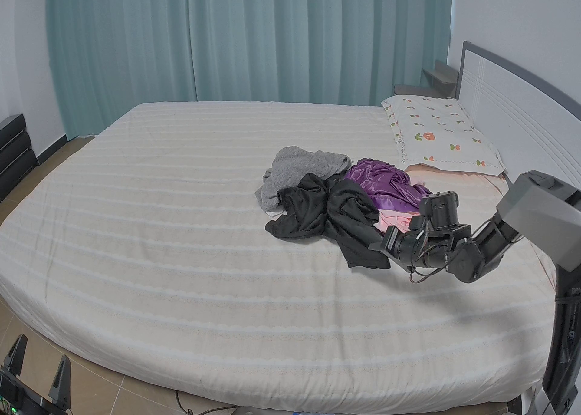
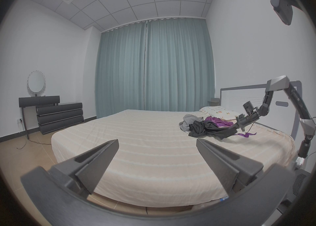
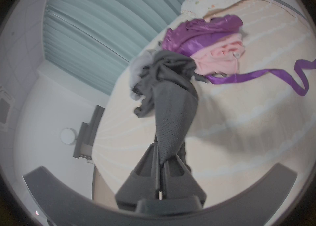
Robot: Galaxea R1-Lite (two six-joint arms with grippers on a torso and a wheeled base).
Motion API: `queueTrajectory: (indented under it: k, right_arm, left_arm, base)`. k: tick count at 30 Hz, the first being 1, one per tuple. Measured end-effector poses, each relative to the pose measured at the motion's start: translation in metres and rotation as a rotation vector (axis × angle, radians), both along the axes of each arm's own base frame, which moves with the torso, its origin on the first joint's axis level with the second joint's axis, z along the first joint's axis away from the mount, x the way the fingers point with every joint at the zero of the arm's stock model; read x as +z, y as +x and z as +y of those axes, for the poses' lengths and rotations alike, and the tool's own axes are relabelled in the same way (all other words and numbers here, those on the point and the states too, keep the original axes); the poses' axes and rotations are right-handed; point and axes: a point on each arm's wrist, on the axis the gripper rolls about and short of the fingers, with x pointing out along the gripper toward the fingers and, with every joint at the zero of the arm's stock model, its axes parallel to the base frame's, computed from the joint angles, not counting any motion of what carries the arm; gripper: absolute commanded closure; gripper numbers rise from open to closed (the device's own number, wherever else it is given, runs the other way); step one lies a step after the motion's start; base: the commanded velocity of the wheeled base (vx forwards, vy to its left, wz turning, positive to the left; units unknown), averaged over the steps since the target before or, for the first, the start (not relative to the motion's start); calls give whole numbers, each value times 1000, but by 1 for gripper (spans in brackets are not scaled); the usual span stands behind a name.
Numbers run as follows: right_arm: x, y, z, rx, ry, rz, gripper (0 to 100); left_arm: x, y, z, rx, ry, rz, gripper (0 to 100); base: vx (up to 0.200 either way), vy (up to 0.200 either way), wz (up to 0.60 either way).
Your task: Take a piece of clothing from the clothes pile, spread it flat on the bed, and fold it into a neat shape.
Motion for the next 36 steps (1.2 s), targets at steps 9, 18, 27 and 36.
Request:
queueTrajectory:
  k: [9,18,27,36]
  right_arm:
    - [83,-64,2,71,131,-234,100]
    - [166,-116,9,161,237,-476,100]
    - [209,-141,14,219,277,-630,100]
    - [233,-150,18,243,288,-705,100]
  left_arm:
    - [0,0,0,-2,8,1,0]
    - [1,0,0,-17,13,-10,0]
    - [64,-12,-1,-55,-31,-194,0]
    - [81,29,-5,-225,-25,69,0]
  base:
    - [0,0,0]
    - [0,0,0]
    - [0,0,0]
    - [0,0,0]
